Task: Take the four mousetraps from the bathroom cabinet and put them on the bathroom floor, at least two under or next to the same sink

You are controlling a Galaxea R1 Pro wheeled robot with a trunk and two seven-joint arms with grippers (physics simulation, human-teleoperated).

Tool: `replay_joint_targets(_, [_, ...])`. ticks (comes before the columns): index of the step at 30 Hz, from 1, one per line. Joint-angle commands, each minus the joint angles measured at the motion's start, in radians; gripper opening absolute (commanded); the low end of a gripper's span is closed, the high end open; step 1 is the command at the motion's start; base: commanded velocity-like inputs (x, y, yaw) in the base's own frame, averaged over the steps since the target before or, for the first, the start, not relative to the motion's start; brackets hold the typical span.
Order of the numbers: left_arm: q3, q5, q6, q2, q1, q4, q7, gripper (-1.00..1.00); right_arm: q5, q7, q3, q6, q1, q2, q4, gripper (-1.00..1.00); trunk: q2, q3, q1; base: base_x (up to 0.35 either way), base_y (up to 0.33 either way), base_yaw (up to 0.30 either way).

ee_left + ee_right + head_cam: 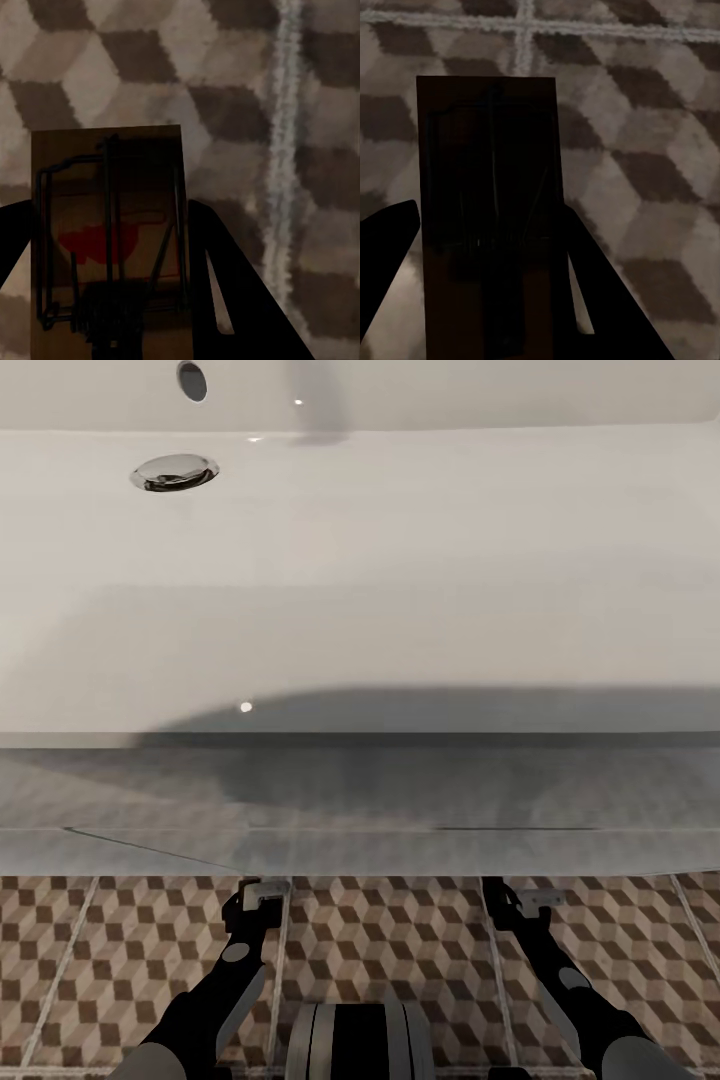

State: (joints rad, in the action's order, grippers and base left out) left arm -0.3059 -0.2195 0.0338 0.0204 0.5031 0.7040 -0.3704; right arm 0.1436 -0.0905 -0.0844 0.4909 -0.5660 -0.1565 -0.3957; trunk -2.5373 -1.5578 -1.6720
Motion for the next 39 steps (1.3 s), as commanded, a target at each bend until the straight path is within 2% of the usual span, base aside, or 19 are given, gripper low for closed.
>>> replay_joint_targets(1, [0.000,0.003,-0.002,0.000,0.000,0.000,-0.002,-1.00,0.000,0.000,0.000,0.000,0.000,0.000,0.000,-1.00,0.000,0.000,0.000,0.000,0.000,0.000])
replay_joint_targets(3, [-0.001,0.004,-0.002,0.000,0.000,0.000,-0.002,-1.00,0.001,0.000,0.000,0.000,0.000,0.000,0.000,-1.00,0.000,0.000,0.000,0.000,0.000,0.000])
replay_joint_targets(7, [-0.001,0.005,-0.002,0.001,0.000,0.000,-0.003,-1.00,0.004,0.000,0.000,0.001,0.000,0.000,0.000,-1.00,-0.001,-0.015,-0.002,0.000,0.000,0.000])
replay_joint_targets(23, [-0.001,0.005,-0.002,0.001,0.000,0.000,-0.003,-1.00,0.007,0.000,0.000,0.000,0.000,0.000,0.000,-1.00,-0.001,-0.015,-0.002,0.000,0.000,0.000])
replay_joint_targets(26, [-0.001,0.005,-0.002,0.001,0.000,0.000,-0.003,-1.00,0.008,0.000,0.000,0.000,0.000,0.000,0.000,-1.00,-0.002,-0.027,-0.003,0.000,0.000,0.000])
replay_joint_targets(39, [-0.001,0.004,-0.002,0.001,0.000,0.000,-0.003,-1.00,0.008,0.000,0.000,0.000,0.000,0.000,0.000,-1.00,-0.002,-0.027,-0.003,0.000,0.000,0.000])
